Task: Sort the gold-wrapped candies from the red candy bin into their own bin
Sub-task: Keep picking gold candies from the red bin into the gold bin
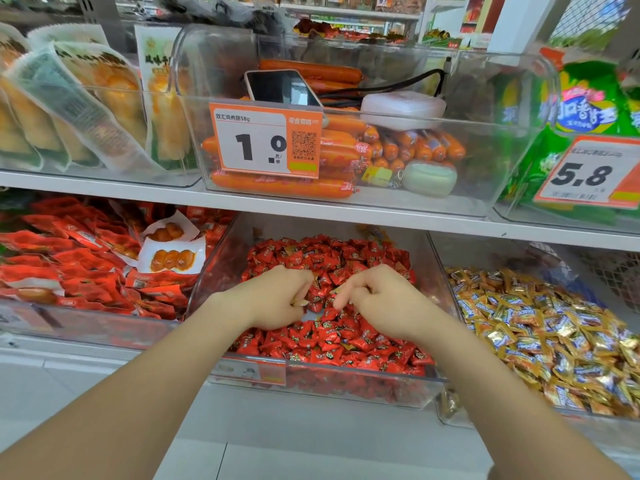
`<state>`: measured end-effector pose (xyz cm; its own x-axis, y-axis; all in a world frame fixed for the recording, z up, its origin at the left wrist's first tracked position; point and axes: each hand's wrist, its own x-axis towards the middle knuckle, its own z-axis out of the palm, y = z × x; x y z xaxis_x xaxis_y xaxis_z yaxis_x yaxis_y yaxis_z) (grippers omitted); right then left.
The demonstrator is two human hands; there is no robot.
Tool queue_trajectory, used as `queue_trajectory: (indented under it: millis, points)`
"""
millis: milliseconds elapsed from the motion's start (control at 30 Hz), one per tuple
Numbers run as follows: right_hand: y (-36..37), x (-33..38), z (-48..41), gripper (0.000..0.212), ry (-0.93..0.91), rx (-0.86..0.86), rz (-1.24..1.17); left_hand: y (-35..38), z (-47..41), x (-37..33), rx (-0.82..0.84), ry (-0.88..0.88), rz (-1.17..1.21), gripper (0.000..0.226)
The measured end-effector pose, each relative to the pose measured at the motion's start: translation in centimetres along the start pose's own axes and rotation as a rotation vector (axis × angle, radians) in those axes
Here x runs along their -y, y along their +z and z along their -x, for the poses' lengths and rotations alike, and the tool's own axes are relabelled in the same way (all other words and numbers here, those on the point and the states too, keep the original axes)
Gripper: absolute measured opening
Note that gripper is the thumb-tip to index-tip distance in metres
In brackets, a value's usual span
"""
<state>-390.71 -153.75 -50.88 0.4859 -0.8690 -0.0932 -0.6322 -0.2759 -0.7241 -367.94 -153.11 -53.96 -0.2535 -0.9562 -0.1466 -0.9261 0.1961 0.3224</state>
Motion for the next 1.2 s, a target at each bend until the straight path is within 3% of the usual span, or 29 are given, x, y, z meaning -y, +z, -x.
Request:
queue_trajectory:
  millis: [167,200,300,400,467,533,800,967,1067,1200]
  points:
    - [0.6,-0.7,0.3,0.012,-0.008,0.173,0.412,-0.2,0.7,-0.4,-0.035,0.008,0.074,0.003]
    - [0.8,-0.9,0.3,0.006,0.005,0.181,0.472,-0.1,0.5,-0.6,-0.053,-0.009,0.058,0.012]
    - [0.5,-0.9,-0.2,0.027,0.044,0.183,0.576,0.5,-0.4,-1.0,-0.083,-0.067,-0.034,0.043]
    - [0.4,-0.7,-0.7,0.032,0.046,0.242,0.641,1.3,-1.4,-1.1,-0.020,-0.079,-0.052,0.035]
    - [0.5,-0.9,-0.9,0.024,0.020,0.247,0.645,1.6,-1.9,-1.1,0.043,-0.060,-0.067,0.024]
    - [0.4,-1.0,-1.1,0.024,0.007,0.197,0.605,1.5,-2.2,-1.3,0.062,-0.052,-0.093,0.033]
    - [-1.9,-1.2,-0.2,0.041,0.075,-0.205,0.246,1.7,-2.9,-1.6,0.073,-0.065,-0.053,0.005]
    - [-1.7,-1.3,0.1,0.046,0.018,-0.235,0.244,1.2,-2.1,-1.4,0.098,-0.069,0.108,0.014]
    - [-1.6,-1.6,-0.3,0.014,-0.011,-0.183,0.144,-0.1,-0.8,-1.2,0.021,-0.097,0.158,0.015]
    - [-0.9,-1.9,-1.3,0.023,-0.004,-0.200,0.236,-1.5,1.0,-1.5,-0.170,-0.122,0.309,0.032]
